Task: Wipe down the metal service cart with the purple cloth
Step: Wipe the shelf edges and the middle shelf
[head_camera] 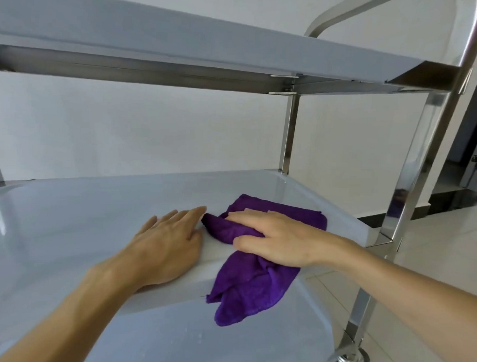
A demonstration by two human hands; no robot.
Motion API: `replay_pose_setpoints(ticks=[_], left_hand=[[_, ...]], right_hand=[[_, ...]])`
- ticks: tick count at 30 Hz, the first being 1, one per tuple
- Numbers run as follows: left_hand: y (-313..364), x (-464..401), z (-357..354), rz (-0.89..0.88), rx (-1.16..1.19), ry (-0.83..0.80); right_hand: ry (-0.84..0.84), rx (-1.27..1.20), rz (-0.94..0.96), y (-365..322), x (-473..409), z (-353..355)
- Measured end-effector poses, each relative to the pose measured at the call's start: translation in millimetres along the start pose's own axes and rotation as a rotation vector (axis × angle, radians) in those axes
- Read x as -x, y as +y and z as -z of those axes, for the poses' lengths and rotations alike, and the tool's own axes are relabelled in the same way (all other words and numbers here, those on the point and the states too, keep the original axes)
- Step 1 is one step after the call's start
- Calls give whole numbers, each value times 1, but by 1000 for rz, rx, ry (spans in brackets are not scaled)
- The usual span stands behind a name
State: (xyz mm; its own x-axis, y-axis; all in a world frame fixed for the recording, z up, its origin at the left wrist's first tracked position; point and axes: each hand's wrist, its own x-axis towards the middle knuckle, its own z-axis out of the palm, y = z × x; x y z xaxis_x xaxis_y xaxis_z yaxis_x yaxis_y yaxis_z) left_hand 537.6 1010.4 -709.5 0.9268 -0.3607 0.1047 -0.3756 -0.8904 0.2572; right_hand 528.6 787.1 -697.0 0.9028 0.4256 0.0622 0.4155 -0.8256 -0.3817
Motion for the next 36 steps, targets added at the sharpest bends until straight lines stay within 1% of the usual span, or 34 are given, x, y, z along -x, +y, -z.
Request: replay_pose_setpoints(ticks=[3,7,11,12,15,17,21,23,26,28,30,31,33,36], left_hand=[[-3,3,-1,3,-42,-35],[5,6,-2,4,-123,-49],[5,9,-3,-1,-157,-34],[5,9,-4,-5,-163,-35],[2,8,-2,-13,-147,-47],[-3,6,5,-15,-121,-30],[-8,-1,14,-12,-108,74],[-8,-1,10,-5,-84,65],[-10,0,3,29,-90,-58],[-10,-1,2,32,-118,-97],[-10,-2,0,15,-128,-100],[-11,-3,-1,7,-132,-94],[-13,-4,-4,-4,-132,-82],[-17,-7,-6,-15,-117,-63]], right_hand=[[-7,-11,-46,27,19,15],[76,19,-178,74,38,43],[76,-62,-385,100,-5,60],[74,-41,-424,101,-22,59],[4,60,-401,91,-55,45],[10,78,-375,73,-71,37],[-68,-7,-168,54,-38,23],[-87,-23,-133,54,-14,21],[-79,16,-216,68,-2,32],[-30,90,-286,89,-17,41],[20,134,-396,109,-44,50],[31,117,-435,118,-60,53],[30,61,-468,127,-93,57],[47,66,-493,121,-139,53]])
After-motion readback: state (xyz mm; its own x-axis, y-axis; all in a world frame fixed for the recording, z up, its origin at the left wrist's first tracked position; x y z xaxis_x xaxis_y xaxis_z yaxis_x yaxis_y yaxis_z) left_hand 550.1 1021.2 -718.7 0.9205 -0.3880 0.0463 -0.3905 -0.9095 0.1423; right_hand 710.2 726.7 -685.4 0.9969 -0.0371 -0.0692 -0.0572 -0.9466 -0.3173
